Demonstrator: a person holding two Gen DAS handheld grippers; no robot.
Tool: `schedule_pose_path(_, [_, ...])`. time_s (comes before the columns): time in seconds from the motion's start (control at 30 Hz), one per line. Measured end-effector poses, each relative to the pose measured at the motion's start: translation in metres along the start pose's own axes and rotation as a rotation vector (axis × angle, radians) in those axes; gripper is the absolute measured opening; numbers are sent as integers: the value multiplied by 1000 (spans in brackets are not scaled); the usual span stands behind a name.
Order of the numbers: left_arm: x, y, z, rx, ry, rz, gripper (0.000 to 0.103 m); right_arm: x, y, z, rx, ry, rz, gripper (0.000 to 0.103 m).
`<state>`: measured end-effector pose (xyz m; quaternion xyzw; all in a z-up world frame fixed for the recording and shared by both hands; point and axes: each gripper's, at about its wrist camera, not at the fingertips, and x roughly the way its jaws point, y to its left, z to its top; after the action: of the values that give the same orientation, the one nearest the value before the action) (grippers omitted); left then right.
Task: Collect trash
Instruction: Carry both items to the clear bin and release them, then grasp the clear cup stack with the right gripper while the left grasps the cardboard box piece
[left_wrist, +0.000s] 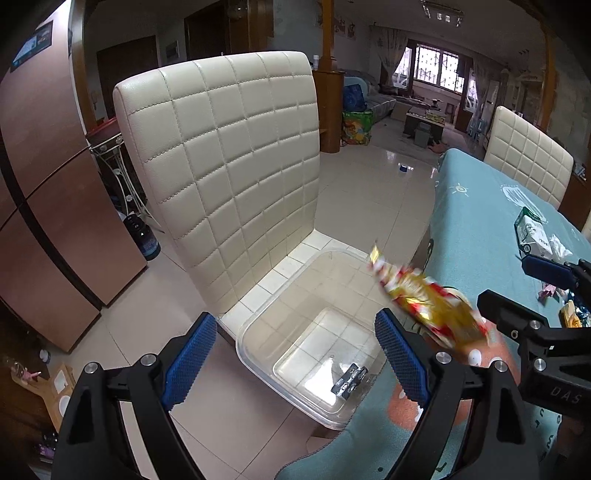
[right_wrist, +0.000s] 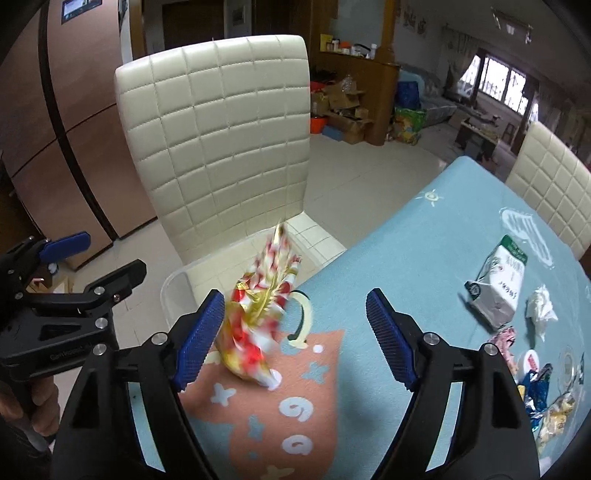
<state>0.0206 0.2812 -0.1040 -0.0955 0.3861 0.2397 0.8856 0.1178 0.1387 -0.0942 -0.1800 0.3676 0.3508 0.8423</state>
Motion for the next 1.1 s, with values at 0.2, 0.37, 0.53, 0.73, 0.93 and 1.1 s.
schedule_pose_path(0.2, [-3, -14, 0, 21, 4, -22, 86, -12, -8, -6, 17, -4, -39, 79])
schedule_pose_path(0.37, [-16, -32, 1, 55, -17, -46, 85, -29, -22, -16, 56, -11, -66, 79])
schedule_pose_path(0.53, [-32, -61, 0, 102, -33, -94, 86, -56, -45, -37, 106, -22, -110, 79])
schedule_pose_path(0.73, [-57, -118, -9, 206, -48, -171, 86, -97, -93, -75, 206, -45, -205, 79])
schedule_pose_path(0.93, [-83, -188, -25, 345, -68, -292, 86, -141, -158, -128, 348, -60, -335, 79])
schedule_pose_path(1.1, [-89, -248, -48, 449, -19, -393, 86, -167, -206, -171, 470, -54, -415, 79])
